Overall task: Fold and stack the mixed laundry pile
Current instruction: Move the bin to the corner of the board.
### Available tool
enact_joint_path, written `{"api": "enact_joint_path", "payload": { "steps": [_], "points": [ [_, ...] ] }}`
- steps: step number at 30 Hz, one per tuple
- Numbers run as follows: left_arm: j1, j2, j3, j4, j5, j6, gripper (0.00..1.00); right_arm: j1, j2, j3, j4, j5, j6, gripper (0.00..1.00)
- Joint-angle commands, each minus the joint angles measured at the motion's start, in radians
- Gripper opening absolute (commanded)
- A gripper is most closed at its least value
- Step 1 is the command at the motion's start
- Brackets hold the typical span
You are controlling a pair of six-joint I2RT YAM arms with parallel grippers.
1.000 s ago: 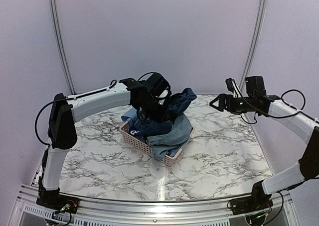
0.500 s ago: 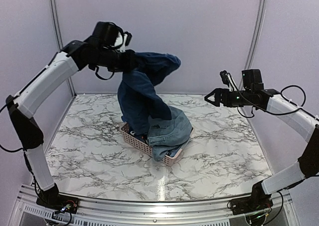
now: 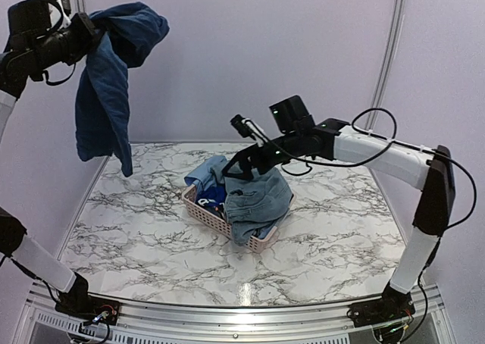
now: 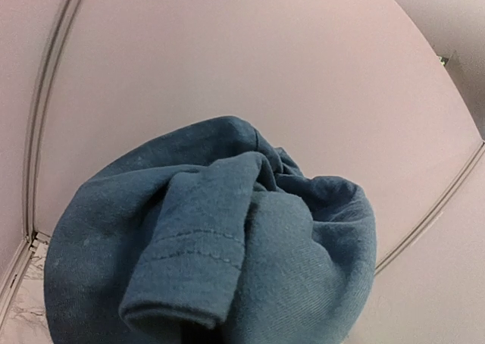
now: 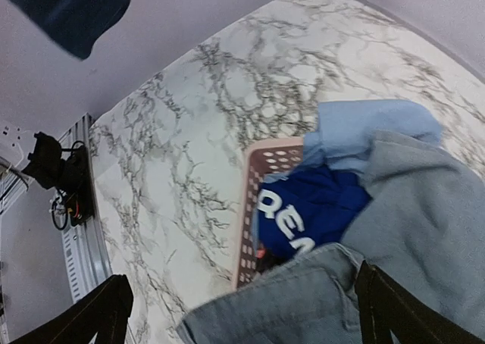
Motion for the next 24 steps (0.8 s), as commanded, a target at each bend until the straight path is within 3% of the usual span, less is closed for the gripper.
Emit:
{"api": "enact_joint_path", "payload": {
  "steps": [1,7,11,18,24],
  "points": [
    [0.063,-0.079,-0.083,0.064,-0.029,-0.050,0.00,0.156,0.189,0.232,-0.117,-0.027,-0.042,0.99],
    [0.115,-0.137,-0.188,0.065,-0.011,-0.080,0.00,0.249,0.458,0.524,-0.300,-0.071,-0.060,0.98],
    [0.123,-0.147,-0.223,0.068,-0.008,-0.090,0.00,0.256,0.565,0.574,-0.313,-0.112,-0.009,0.99],
    [0.125,-0.145,-0.265,0.083,0.006,-0.105,0.00,0.237,0.664,0.542,-0.312,0.047,0.092,0.99],
    [0.127,-0.128,-0.282,0.104,0.021,-0.112,0.00,0.069,0.581,0.350,-0.199,0.254,0.237,0.99]
  ]
}}
